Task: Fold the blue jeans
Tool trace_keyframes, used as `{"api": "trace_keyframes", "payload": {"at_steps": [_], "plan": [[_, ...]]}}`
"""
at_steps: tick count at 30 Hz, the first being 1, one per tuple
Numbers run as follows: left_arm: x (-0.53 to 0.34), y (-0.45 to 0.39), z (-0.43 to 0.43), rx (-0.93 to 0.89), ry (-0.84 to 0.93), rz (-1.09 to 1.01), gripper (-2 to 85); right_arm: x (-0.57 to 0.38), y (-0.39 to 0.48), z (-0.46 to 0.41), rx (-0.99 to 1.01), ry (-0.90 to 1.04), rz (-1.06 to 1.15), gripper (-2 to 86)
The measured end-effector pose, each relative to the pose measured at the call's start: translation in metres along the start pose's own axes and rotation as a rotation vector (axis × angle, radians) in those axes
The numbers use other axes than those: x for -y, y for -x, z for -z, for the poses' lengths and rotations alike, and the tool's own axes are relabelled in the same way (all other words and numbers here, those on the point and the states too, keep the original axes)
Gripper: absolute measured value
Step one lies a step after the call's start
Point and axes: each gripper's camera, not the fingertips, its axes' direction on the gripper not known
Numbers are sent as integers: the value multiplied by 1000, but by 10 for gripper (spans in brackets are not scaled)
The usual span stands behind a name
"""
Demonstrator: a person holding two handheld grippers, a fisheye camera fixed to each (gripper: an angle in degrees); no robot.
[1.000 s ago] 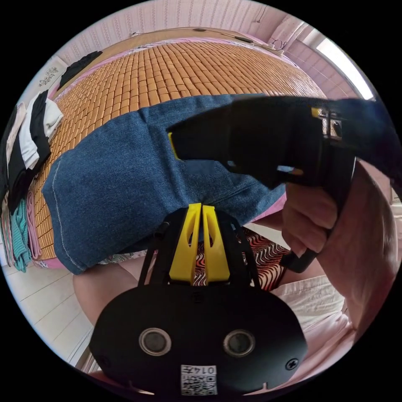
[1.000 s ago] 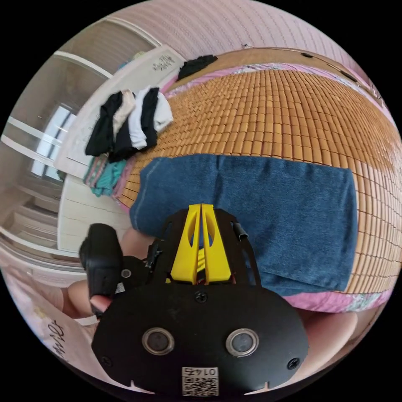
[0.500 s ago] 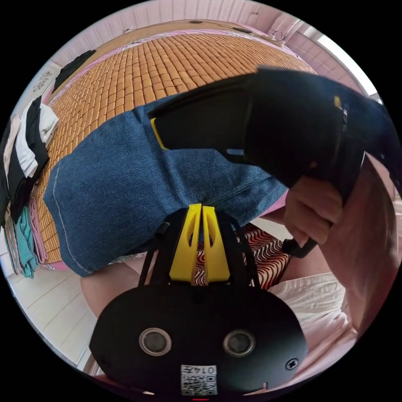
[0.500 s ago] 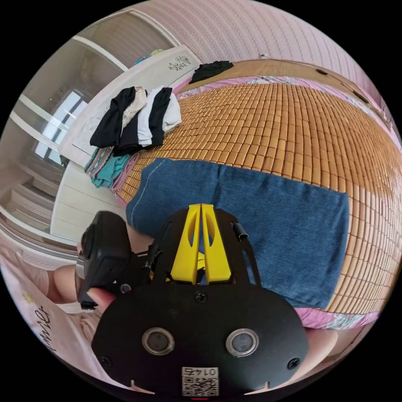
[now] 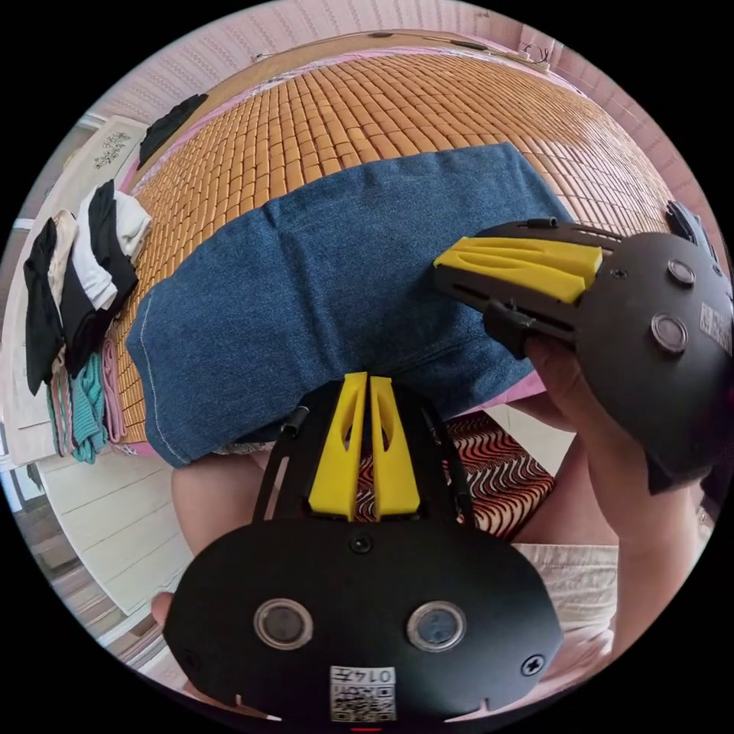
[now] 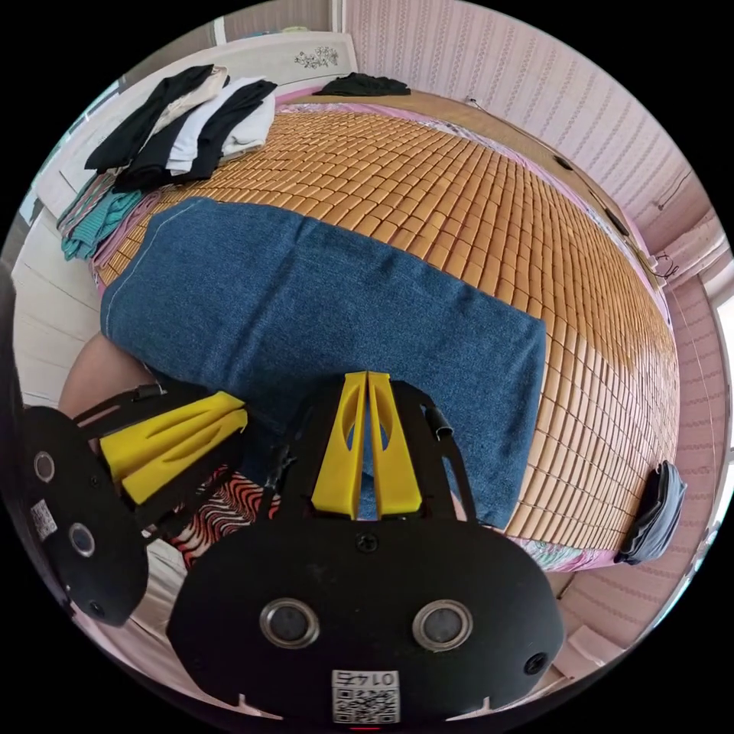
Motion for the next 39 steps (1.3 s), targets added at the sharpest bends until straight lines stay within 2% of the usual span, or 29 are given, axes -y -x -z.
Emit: {"api": "trace_keyframes", "payload": {"at_steps": [5,12,25,27,31,35,37,39], "plan": [[-5,-1,5,-14,-8,-4,-9,2,15,-14,-28,21,54,-9],[-21,13,16,-97,-68,-114,-10,-1,16,-26,25,5,43,-9],[-42,34,40,-205,-123,-216,-10,-7,46,-40,-79,-56,100,-10],[-48,31,45,-186,-147,-258,-10,-6,47,-37,-73,-53,121,-10],[-56,22,58,-119,-167,-375,-8,-17,48,-13,83,-92,200,-10],[-81,32,85,-107,-275,-406,-7,-34,57,-15,66,-53,265,-10],[-101,50,111,-150,-376,-378,-7,-34,55,-18,79,-54,248,-10],[-105,60,119,-196,-394,-343,-8,-25,54,-20,93,-19,249,-10]]}}
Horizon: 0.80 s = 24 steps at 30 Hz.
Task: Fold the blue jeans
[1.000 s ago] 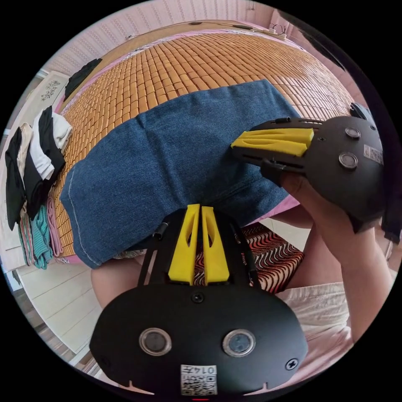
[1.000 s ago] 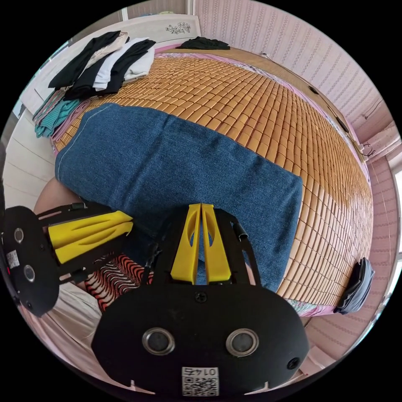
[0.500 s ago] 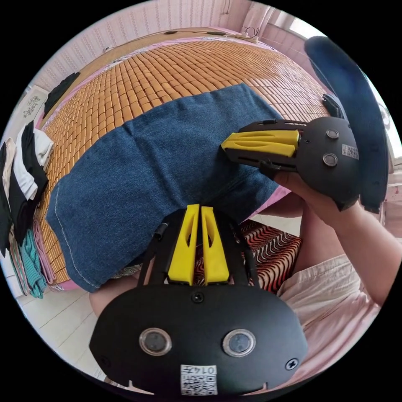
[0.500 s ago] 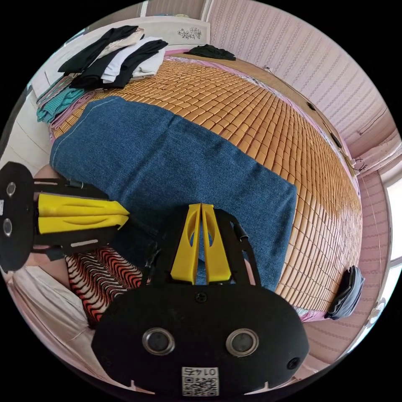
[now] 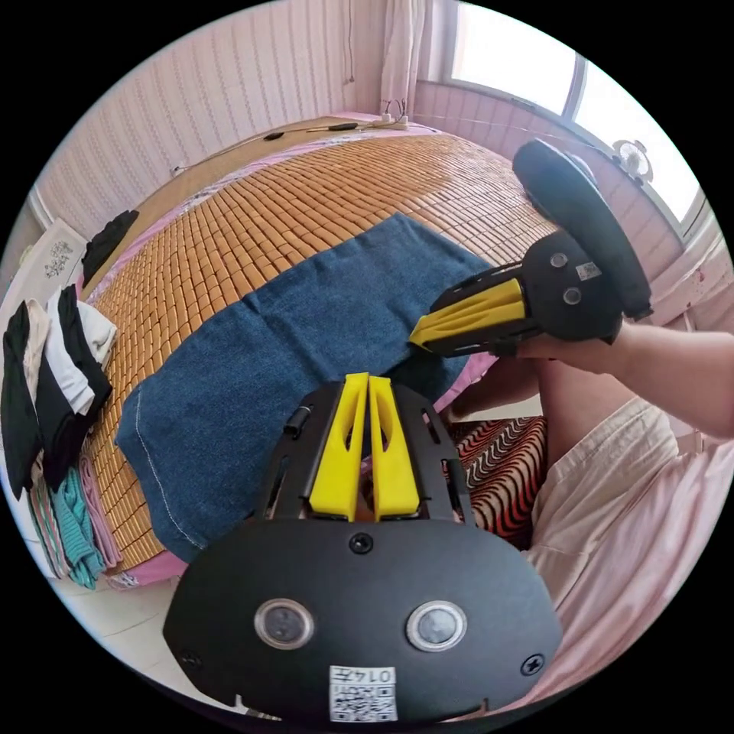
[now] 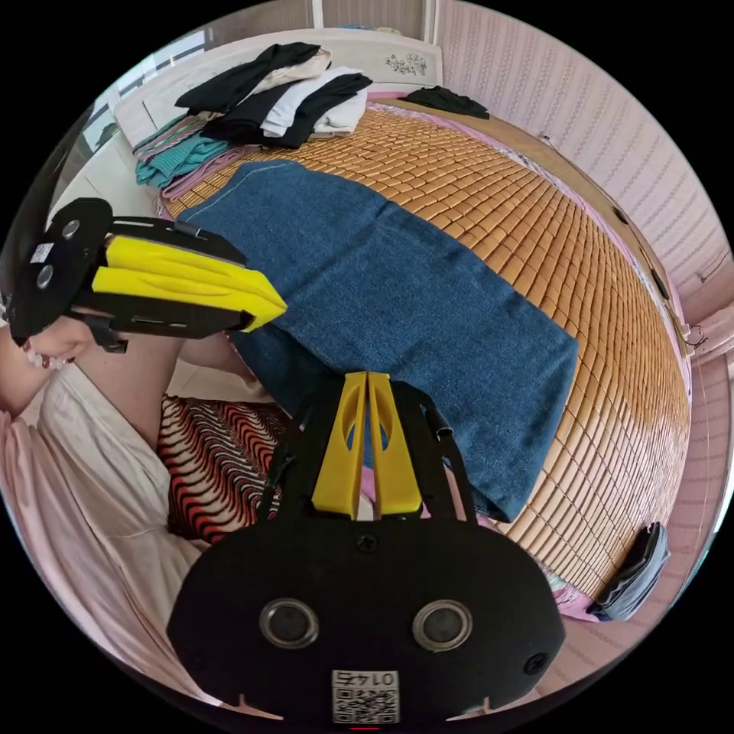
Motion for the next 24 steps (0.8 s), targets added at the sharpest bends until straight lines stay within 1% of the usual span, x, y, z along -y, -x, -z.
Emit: {"api": "trace_keyframes", "payload": {"at_steps": [2,3,5,7,10,12,14,16,20,22,24], "plan": [[0,6,4,-7,-17,24,-8,18,-3,5,15,79,57,-10],[2,9,8,-10,-19,29,-8,22,-4,9,25,83,66,-10],[3,14,19,-27,-45,46,-8,36,-12,27,101,9,73,-10],[4,21,23,-52,-65,66,-8,56,-18,31,111,-7,89,-10],[1,30,-2,22,-9,96,-9,104,-23,29,55,-41,118,-10],[0,31,-14,29,42,87,-9,135,-24,24,37,-46,124,-10],[-3,28,-21,24,64,73,-9,168,-26,-3,-3,18,117,-9],[-4,24,-24,43,55,35,-10,179,-25,-29,-21,87,160,-9],[-3,32,-24,16,53,41,-10,213,-33,-12,-10,199,248,-10],[-2,39,-22,-7,53,46,-10,229,-44,-4,-36,156,217,-10],[-1,43,-20,-21,52,43,-10,244,-54,-17,2,220,194,-10]]}}
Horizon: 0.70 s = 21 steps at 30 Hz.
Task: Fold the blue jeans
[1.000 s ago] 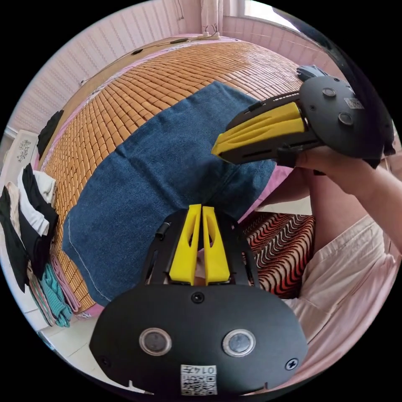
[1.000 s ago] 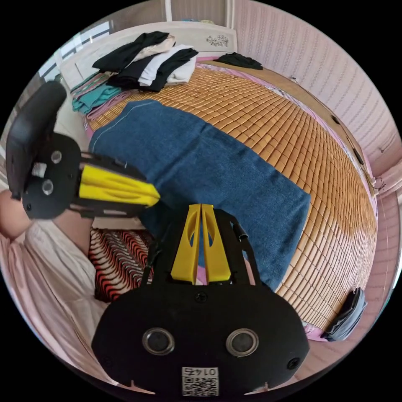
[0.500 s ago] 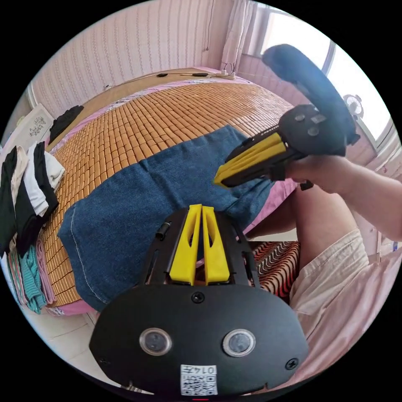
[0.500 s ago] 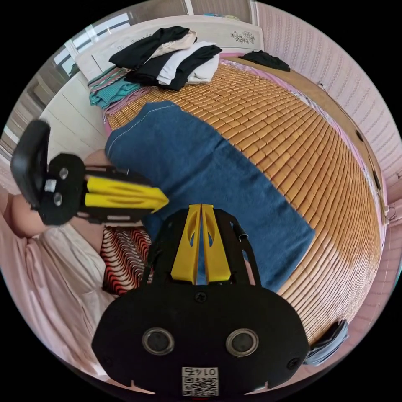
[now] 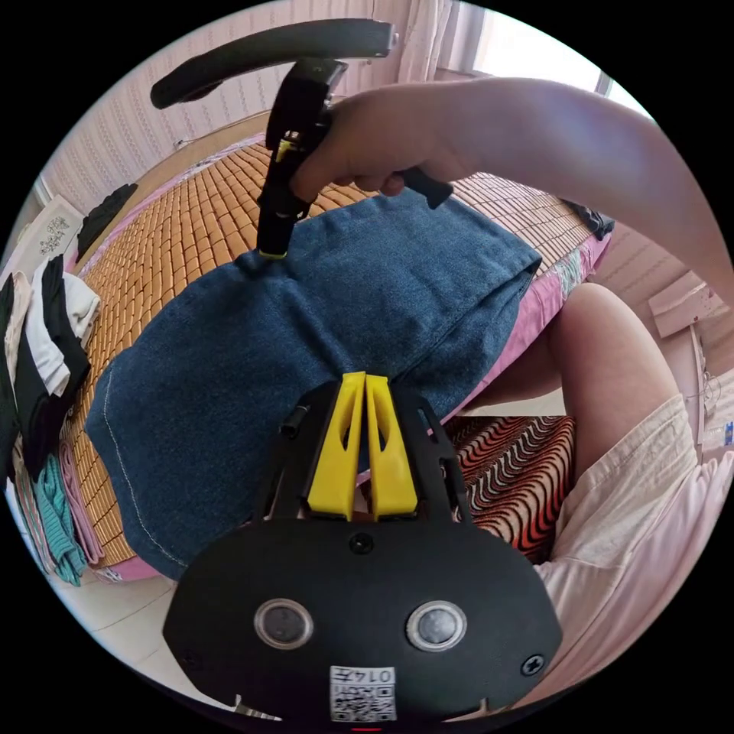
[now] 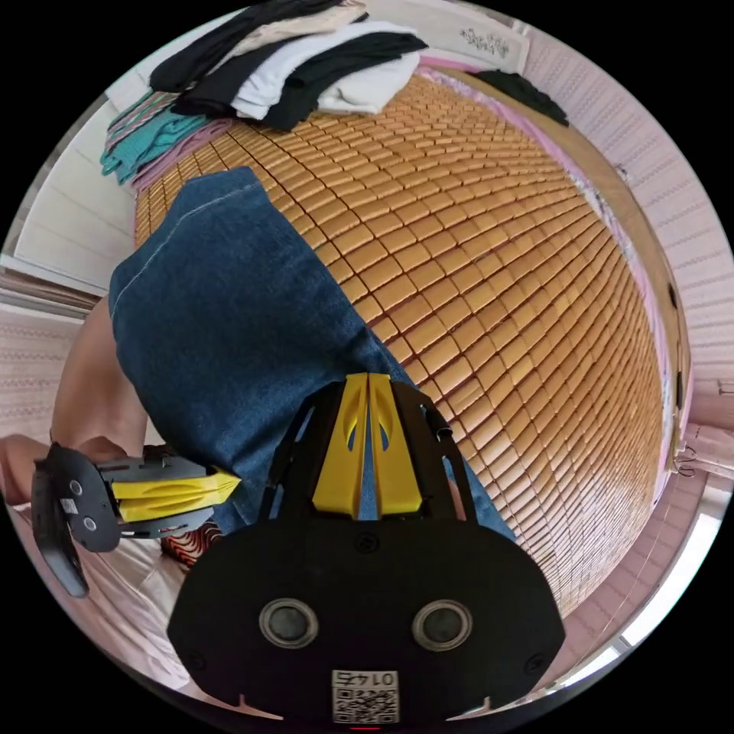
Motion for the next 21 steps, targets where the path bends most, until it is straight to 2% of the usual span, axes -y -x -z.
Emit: {"api": "trace_keyframes", "payload": {"at_steps": [6,8,15,18,19,21], "plan": [[-4,12,7,-28,-26,21,-10,15,-25,25,60,61,31,-9],[-3,13,9,-24,-25,3,-10,8,-32,46,35,-86,-62,-8],[-11,36,18,-98,-50,42,-8,0,-49,60,32,-116,-107,-4],[-17,44,22,-125,-72,56,-6,-37,-82,98,155,-222,-209,-2],[-22,47,26,-136,-97,50,-4,-69,-97,120,193,-322,-267,1],[-30,51,34,-156,-131,48,2,-123,-119,142,211,-376,-350,6]]}}
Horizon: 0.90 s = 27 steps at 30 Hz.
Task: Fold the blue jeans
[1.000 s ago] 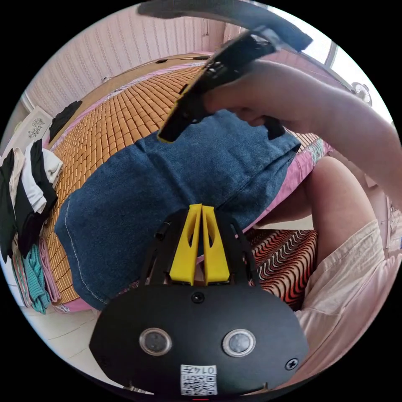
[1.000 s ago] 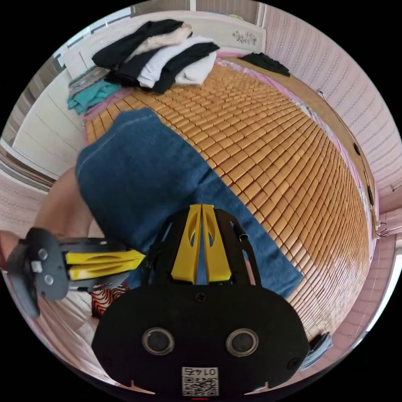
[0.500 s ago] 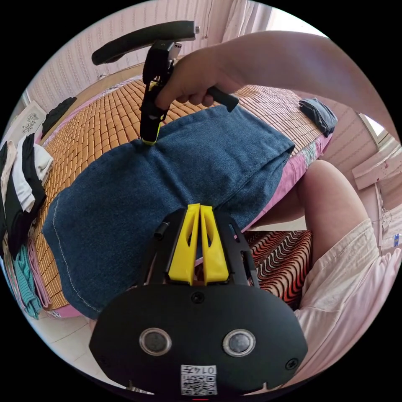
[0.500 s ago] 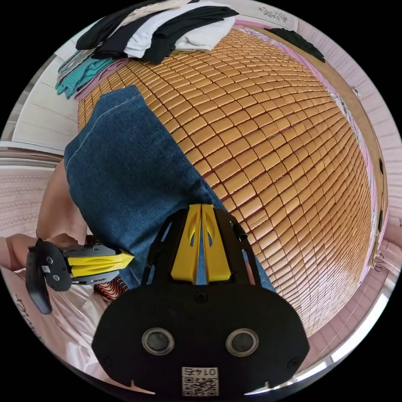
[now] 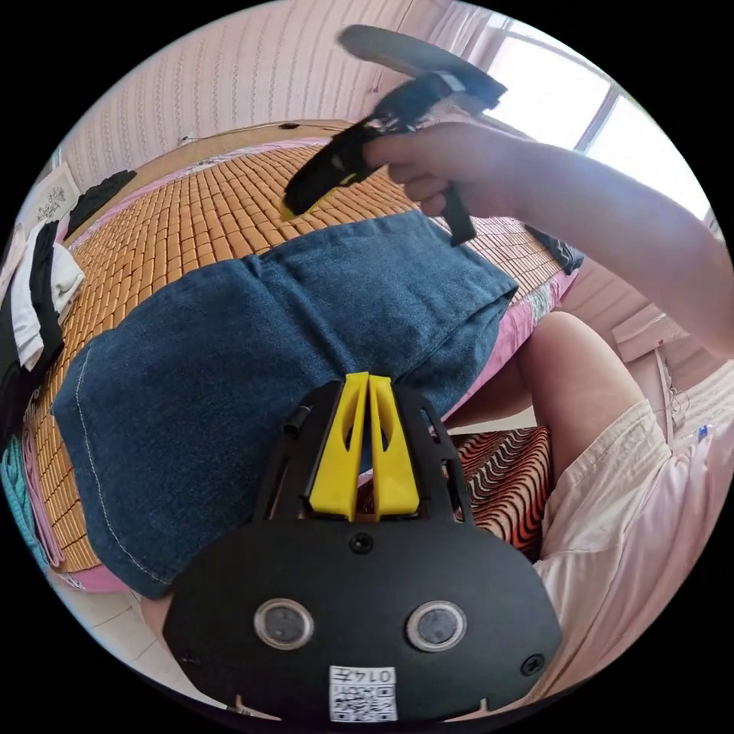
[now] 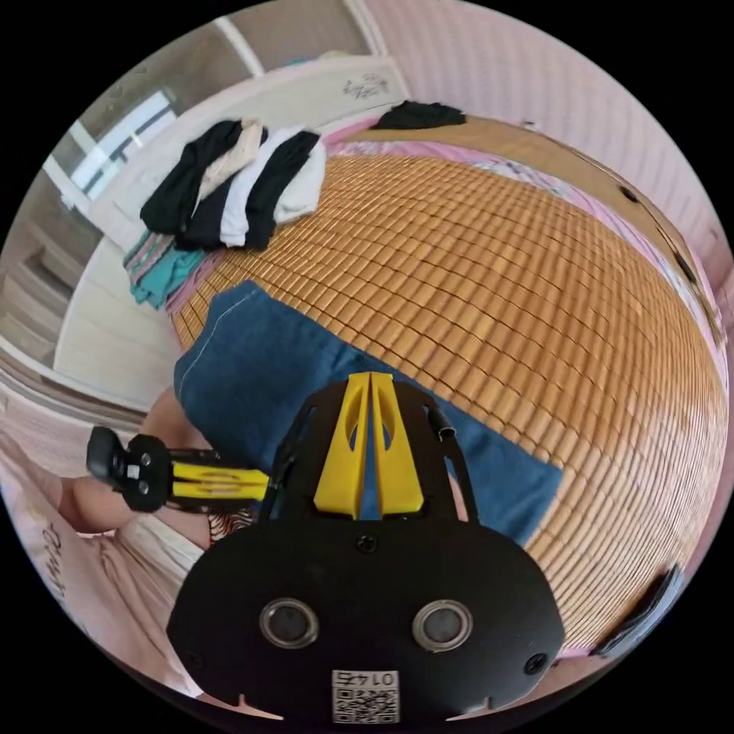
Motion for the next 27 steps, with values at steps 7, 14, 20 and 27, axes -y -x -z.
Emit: {"api": "trace_keyframes", "payload": {"at_steps": [7,14,20,27], "plan": [[6,-37,58,-69,-207,-64,104,-143,-120,89,-121,177,-364,131],[34,-113,31,-148,-216,-202,163,-207,-179,128,223,80,-571,87],[77,-166,-3,-164,-187,-270,181,-221,-196,196,417,-92,-523,34],[99,-183,-15,-123,-195,-320,45,-222,-198,271,534,-178,-433,29]]}}
